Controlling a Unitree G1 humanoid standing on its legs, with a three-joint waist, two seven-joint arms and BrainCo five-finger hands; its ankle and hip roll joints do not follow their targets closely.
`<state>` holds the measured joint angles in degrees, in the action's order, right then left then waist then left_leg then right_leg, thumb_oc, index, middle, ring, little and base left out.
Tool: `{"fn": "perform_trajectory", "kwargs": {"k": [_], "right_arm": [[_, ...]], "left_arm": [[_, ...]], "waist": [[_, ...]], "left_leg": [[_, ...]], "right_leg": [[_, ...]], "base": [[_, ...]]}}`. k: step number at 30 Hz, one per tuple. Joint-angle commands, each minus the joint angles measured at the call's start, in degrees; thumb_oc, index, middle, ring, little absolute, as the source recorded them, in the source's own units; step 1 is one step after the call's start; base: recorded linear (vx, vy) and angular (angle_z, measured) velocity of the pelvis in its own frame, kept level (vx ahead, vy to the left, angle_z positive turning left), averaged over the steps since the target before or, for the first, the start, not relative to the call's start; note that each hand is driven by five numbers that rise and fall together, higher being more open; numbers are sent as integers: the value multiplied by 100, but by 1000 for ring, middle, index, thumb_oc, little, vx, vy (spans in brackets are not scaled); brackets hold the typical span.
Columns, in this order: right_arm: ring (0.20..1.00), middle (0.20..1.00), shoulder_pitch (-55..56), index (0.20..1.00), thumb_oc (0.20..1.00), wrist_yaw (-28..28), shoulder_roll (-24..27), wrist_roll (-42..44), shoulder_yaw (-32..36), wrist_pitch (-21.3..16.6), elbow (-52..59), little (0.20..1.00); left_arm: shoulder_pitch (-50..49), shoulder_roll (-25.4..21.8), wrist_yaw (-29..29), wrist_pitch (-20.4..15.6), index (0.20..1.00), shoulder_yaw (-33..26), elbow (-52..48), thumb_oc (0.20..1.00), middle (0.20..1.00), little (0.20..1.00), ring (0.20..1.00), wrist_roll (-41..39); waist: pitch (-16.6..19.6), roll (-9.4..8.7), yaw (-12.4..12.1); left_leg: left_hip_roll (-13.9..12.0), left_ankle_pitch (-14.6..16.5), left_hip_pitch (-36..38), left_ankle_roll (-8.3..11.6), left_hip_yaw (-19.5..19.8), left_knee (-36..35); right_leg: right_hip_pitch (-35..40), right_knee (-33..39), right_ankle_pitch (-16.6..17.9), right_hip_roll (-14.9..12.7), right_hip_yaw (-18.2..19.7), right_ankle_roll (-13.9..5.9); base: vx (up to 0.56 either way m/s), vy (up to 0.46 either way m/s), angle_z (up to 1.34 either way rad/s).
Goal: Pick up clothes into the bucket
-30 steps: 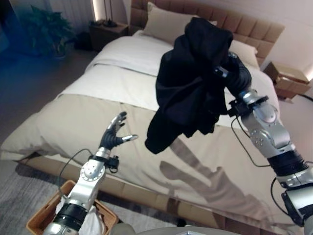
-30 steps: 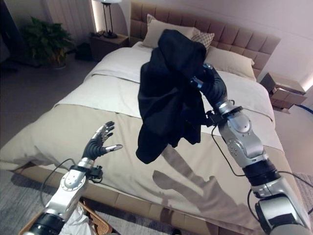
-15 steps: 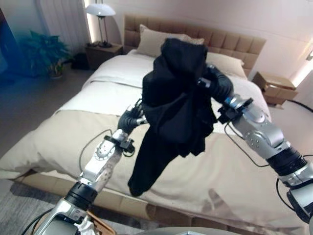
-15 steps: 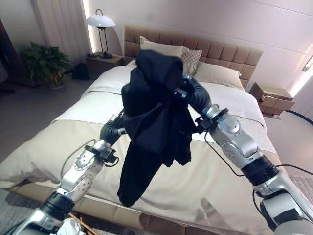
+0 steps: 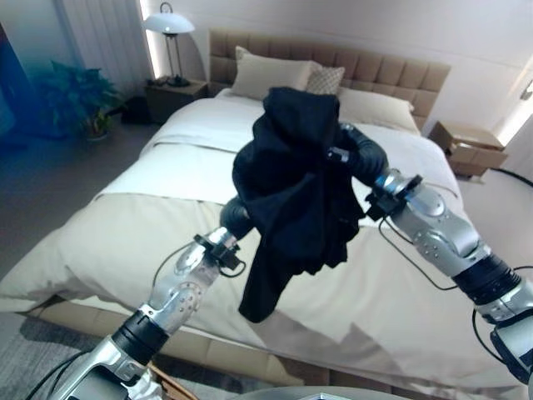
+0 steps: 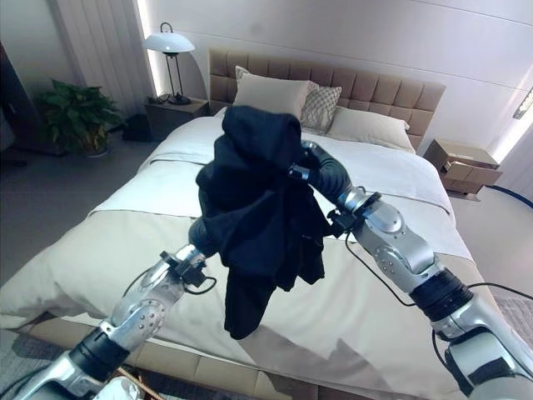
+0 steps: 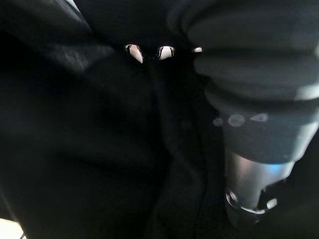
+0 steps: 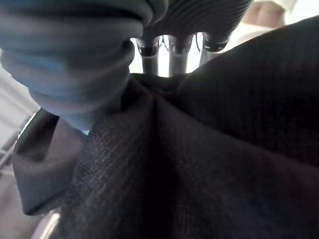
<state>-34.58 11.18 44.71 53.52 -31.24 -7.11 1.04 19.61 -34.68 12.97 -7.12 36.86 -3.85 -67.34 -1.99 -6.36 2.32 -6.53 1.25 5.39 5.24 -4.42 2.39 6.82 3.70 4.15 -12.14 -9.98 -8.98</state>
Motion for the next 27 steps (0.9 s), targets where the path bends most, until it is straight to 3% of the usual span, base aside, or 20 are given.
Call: {"fn": "perform_trajectory", "kwargs": {"k": [1, 7, 16, 17, 18, 27], "right_arm": [[200, 200, -430, 200, 200, 2, 59, 464, -43, -356, 52, 200], [200, 200, -716, 200, 200, -113, -118, 381, -139, -489, -281, 200], [200, 200, -926, 200, 200, -234, -424, 248, -250, -466, -642, 200], [200, 200, -954, 200, 200, -252, -464, 250, -229, -474, -704, 200], [200, 200, -966, 200, 200, -251, -486, 254, -214, -475, -714, 200], [200, 200, -915, 200, 200, -304, -489, 208, 19, -558, -781, 200]], "left_arm": [[545, -89, 399, 218, 1000, 452, -263, 1000, 1000, 1000, 1000, -634], [776, 284, 519, 397, 1000, 1084, -367, 1000, 1000, 1000, 1000, -899], [1208, 1014, 397, 333, 1000, 1533, -232, 1000, 1000, 1000, 1000, -639], [1214, 1230, 392, 365, 545, 1566, -158, 545, 545, 545, 545, -615], [1195, 1302, 377, 369, 200, 1538, -85, 200, 200, 200, 200, -591], [881, 1331, 369, 351, 200, 1303, 9, 200, 200, 200, 200, -492]], "waist": [[202, -5, 12], [211, -12, 78], [207, -18, 158], [214, -22, 181], [216, -23, 191], [220, -31, 198]], "left_leg": [[140, 38, -360, -180, 286, 299], [147, 49, -358, -184, 290, 292], [148, 61, -353, -202, 283, 288], [145, 65, -352, -205, 280, 286], [148, 66, -349, -208, 278, 283], [148, 68, -359, -232, 255, 274]], "right_leg": [[-174, -323, 30, -53, -64, -173], [-193, -334, 24, -41, -37, -175], [-224, -366, 13, -31, 16, -157], [-235, -368, 13, -31, 29, -157], [-241, -371, 12, -27, 38, -155], [-284, -378, 8, -25, 61, -143]], "base": [[0, 0, 0], [0, 0, 0], [-1, 1, 0], [0, 0, 0], [0, 0, 0], [0, 0, 0]]}}
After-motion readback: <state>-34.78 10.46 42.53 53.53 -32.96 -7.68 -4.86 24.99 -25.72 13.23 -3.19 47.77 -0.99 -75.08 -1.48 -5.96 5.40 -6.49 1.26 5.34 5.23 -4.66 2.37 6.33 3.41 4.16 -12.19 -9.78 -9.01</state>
